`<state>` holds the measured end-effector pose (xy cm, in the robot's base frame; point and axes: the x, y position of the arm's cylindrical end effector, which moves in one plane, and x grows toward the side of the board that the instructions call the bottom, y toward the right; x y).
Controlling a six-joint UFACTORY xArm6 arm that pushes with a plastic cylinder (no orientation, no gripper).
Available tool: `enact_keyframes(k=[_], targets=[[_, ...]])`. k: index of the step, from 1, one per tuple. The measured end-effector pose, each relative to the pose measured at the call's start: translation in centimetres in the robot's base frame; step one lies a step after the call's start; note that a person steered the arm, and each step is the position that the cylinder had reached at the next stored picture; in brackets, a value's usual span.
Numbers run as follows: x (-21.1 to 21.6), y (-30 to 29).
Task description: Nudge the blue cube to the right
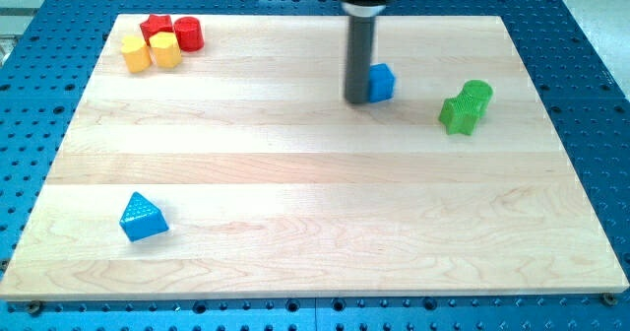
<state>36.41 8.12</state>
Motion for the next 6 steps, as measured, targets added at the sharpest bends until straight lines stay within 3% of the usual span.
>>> enact_keyframes(k=[1, 3, 4, 6], targets=[[-5.3, -1.1], [-2.4, 6.7], [-5.2, 2.5], [-0.8, 4.0]])
